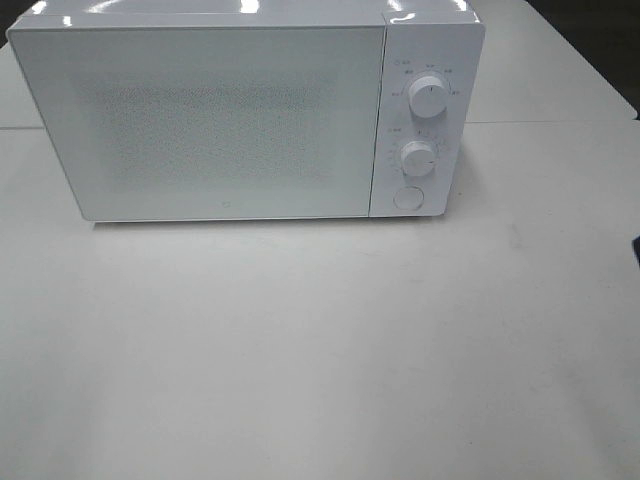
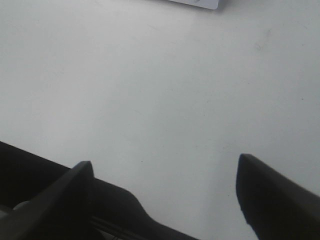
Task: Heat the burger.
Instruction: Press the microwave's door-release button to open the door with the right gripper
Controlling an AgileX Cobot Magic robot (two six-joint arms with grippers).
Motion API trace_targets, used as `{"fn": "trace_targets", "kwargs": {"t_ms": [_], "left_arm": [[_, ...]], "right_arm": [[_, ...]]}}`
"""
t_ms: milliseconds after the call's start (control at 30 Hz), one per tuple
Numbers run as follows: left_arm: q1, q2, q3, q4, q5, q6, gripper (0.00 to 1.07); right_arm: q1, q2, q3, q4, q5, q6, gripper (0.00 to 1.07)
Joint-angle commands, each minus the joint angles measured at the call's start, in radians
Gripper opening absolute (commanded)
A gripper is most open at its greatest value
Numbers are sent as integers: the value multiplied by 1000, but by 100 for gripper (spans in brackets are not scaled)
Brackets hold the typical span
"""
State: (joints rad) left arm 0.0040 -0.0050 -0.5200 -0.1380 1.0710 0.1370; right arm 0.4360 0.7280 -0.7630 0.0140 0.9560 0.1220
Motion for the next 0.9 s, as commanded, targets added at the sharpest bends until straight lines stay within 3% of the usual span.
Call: {"fn": "trace_targets", "kwargs": {"t_ms": [33, 300, 433, 900], "left_arm": [[4, -16, 1, 0, 1, -6, 100], [4, -16, 1, 0, 1, -6, 100], [4, -16, 1, 0, 1, -6, 100], [4, -16, 1, 0, 1, -6, 100]], "right_arm": [[-6, -128, -1, -1, 27, -30, 71], [-34, -309, 42, -3, 36, -42, 73], [-137, -436, 77, -14, 44, -58, 80], [-302, -685, 177, -41, 54, -62, 77]]}}
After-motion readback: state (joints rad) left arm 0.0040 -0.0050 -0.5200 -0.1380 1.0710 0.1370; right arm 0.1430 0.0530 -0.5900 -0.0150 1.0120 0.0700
